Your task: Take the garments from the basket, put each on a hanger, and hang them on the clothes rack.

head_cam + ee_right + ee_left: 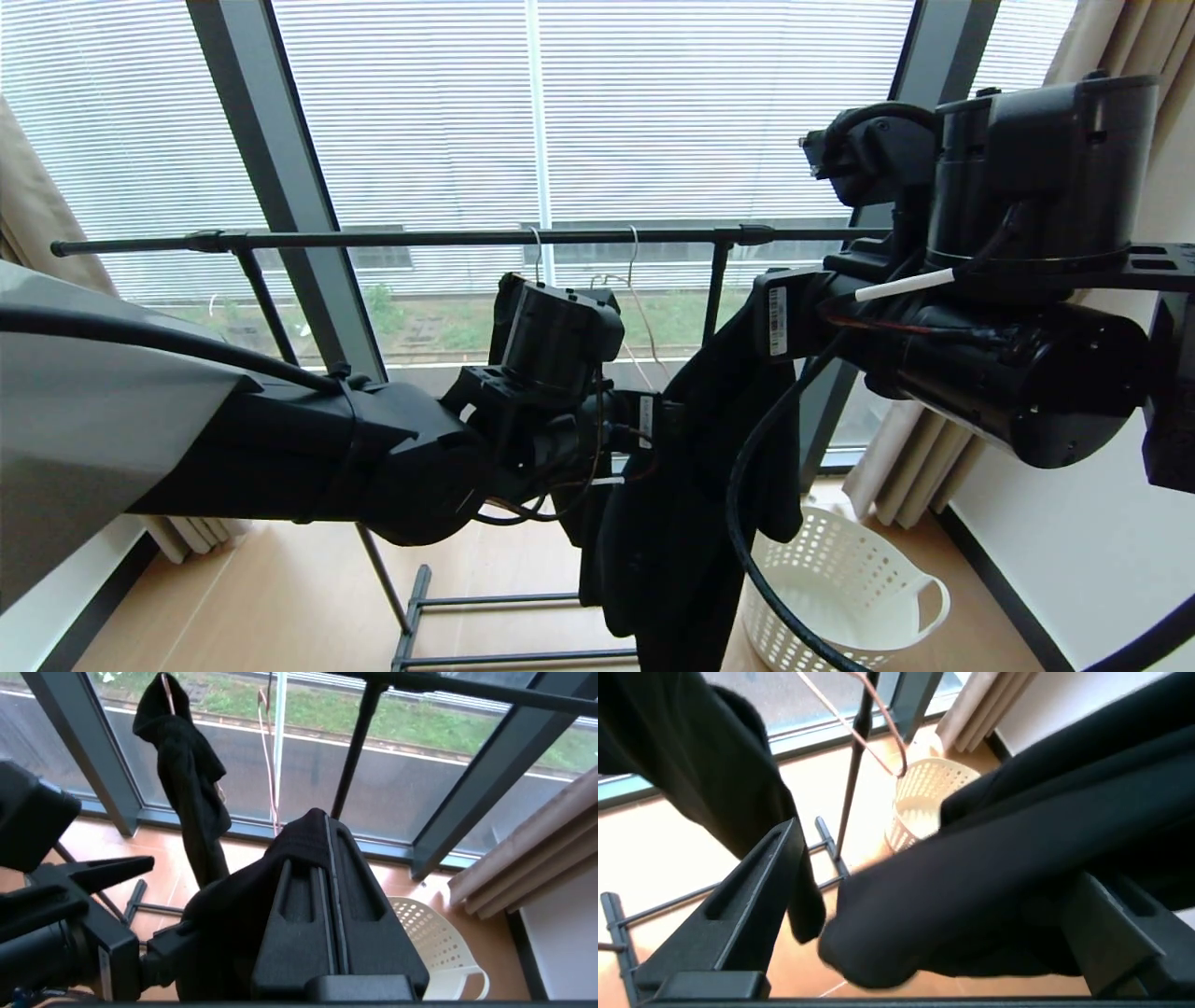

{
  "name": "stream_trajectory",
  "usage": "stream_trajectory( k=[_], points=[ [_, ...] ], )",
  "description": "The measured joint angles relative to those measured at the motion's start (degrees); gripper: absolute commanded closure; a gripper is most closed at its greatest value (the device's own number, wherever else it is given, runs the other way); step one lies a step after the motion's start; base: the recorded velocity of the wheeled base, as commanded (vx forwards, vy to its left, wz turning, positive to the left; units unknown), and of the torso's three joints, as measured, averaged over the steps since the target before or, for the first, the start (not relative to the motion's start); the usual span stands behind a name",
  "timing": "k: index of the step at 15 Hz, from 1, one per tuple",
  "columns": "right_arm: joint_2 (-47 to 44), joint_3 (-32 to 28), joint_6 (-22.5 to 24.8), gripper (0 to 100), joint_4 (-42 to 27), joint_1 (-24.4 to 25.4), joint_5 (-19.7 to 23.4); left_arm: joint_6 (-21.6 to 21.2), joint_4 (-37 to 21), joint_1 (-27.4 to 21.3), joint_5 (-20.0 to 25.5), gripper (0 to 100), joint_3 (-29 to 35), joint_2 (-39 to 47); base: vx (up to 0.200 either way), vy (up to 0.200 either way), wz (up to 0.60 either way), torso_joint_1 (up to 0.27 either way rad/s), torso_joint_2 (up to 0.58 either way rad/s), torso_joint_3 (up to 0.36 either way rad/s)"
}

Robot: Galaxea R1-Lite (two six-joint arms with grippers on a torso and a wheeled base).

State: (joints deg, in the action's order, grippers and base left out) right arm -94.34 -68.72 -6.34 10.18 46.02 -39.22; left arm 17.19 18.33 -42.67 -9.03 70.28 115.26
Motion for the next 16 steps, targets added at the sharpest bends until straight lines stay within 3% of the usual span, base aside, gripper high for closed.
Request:
stream_trajectory(
  k=[7,16],
  points=[
    [1.2,-0.3,0.0,100,0.0,-1.5,0.1,0.0,0.0,-2.8,-1.0,0,-4.5,0.0,0.000,0.000,0.00,0.000,0.00,0.000],
    [-1.7,-0.5,0.4,100,3.6,-0.8,-1.6,0.1,0.1,-8.4,-1.3,0,-3.0,0.3,0.000,0.000,0.00,0.000,0.00,0.000]
  ],
)
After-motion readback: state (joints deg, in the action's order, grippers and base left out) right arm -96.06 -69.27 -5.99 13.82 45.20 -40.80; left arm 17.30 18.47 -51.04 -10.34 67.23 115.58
